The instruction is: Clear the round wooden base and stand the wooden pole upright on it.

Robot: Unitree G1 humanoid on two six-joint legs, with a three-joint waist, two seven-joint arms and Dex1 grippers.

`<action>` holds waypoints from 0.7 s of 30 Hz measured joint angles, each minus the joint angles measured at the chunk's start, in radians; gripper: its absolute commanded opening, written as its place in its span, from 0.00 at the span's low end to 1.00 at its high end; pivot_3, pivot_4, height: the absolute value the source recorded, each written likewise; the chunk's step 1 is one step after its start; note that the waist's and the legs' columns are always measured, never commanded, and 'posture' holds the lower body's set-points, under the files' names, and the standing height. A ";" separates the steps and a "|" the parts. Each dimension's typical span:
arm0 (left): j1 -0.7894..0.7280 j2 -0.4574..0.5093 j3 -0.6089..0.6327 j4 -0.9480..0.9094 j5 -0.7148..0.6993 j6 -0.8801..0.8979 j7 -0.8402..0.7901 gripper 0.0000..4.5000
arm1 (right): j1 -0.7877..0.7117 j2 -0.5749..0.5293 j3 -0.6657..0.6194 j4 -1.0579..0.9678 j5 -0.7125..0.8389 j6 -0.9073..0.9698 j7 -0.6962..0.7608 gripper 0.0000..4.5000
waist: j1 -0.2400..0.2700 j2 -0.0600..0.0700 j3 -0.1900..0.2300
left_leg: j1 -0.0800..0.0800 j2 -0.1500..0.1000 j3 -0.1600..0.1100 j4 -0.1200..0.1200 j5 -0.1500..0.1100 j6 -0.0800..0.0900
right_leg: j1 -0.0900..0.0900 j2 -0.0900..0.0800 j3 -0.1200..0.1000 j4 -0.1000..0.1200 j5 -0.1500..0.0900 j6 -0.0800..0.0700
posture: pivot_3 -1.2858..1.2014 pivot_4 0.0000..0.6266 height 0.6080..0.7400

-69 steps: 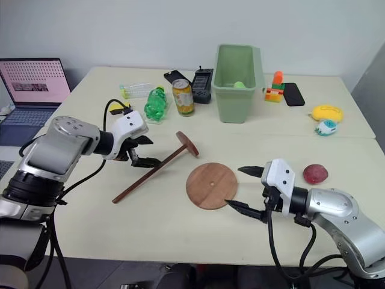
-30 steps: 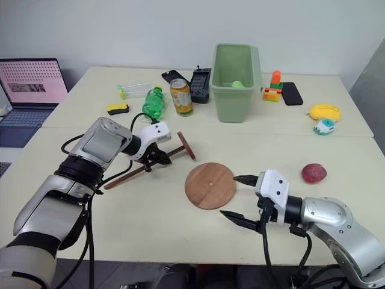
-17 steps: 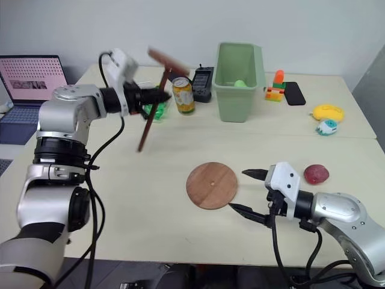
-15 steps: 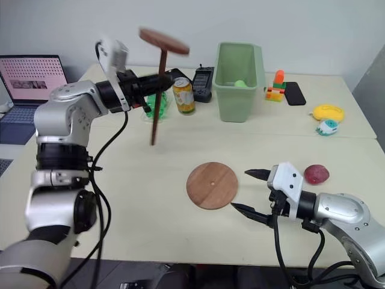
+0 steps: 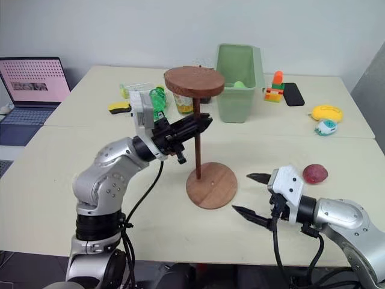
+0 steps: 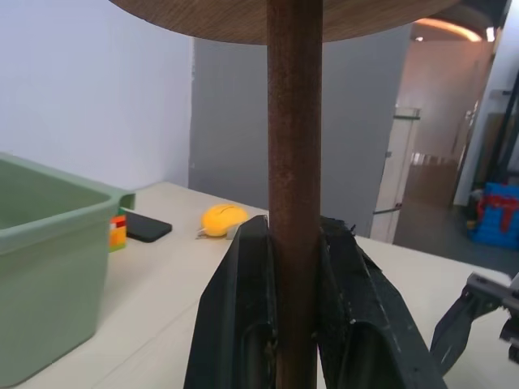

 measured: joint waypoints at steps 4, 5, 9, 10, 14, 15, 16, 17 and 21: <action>0.016 -0.024 -0.044 -0.002 0.005 -0.044 0.003 0.06 | -0.016 -0.010 0.009 -0.005 0.010 0.026 0.006 1.00 | 0.001 0.000 0.000 | 0.001 0.000 0.000 0.000 0.000 0.000 | 0.001 0.000 0.000 0.000 0.000 0.000 | 0.52 0.24 1.00; 0.016 -0.035 -0.058 0.014 0.015 -0.076 0.003 0.06 | -0.031 -0.012 0.031 -0.005 0.000 0.037 -0.010 1.00 | 0.001 0.000 0.000 | 0.001 0.000 0.000 0.000 0.000 0.000 | 0.001 0.000 0.000 0.000 0.000 0.000 | 0.52 0.24 1.00; 0.017 -0.063 -0.081 0.061 0.058 -0.153 0.017 0.06 | -0.054 -0.017 0.053 -0.005 -0.026 0.049 -0.032 1.00 | 0.002 0.000 0.000 | 0.002 -0.005 0.001 -0.001 0.000 0.000 | 0.001 0.000 -0.001 -0.001 0.000 0.000 | 0.52 0.24 1.00; 0.018 -0.072 -0.088 0.075 0.068 -0.170 0.022 0.06 | -0.058 -0.019 0.056 -0.005 -0.033 0.050 -0.034 1.00 | 0.003 0.000 0.000 | 0.003 -0.006 0.001 -0.001 0.000 0.000 | 0.002 0.000 0.000 -0.001 0.000 0.000 | 0.52 0.24 1.00; 0.033 -0.084 -0.111 0.111 0.094 -0.218 0.025 0.06 | -0.060 -0.021 0.065 -0.005 -0.040 0.051 -0.035 1.00 | 0.003 0.000 0.000 | 0.003 -0.006 0.000 -0.001 0.000 0.001 | 0.002 0.000 0.000 -0.001 0.000 0.000 | 0.52 0.24 1.00; 0.036 -0.084 -0.116 0.111 0.098 -0.221 0.025 0.06 | -0.060 -0.021 0.065 -0.005 -0.042 0.052 -0.035 1.00 | 0.003 0.000 0.000 | 0.003 -0.006 0.000 -0.001 0.000 0.001 | 0.002 0.000 0.000 -0.001 0.000 0.000 | 0.52 0.24 1.00; 0.039 -0.085 -0.118 0.111 0.100 -0.226 0.025 0.06 | -0.060 -0.021 0.065 -0.005 -0.043 0.052 -0.035 1.00 | 0.003 0.000 0.000 | 0.003 -0.006 0.000 -0.001 0.000 0.001 | 0.002 0.000 0.000 -0.001 0.000 0.000 | 0.52 0.24 1.00; 0.042 -0.085 -0.121 0.111 0.102 -0.235 0.025 0.06 | -0.060 -0.021 0.065 -0.005 -0.043 0.052 -0.035 1.00 | 0.003 0.000 0.000 | 0.003 -0.006 0.000 -0.001 0.000 0.001 | 0.002 0.000 0.000 -0.001 0.000 0.000 | 0.52 0.24 1.00; 0.057 -0.082 -0.133 0.131 0.117 -0.273 0.021 0.06 | -0.060 -0.021 0.065 -0.005 -0.044 0.054 -0.038 1.00 | 0.003 0.000 0.000 | 0.003 -0.006 0.000 -0.001 0.000 0.001 | 0.002 0.000 0.000 -0.001 0.000 0.000 | 0.52 0.24 1.00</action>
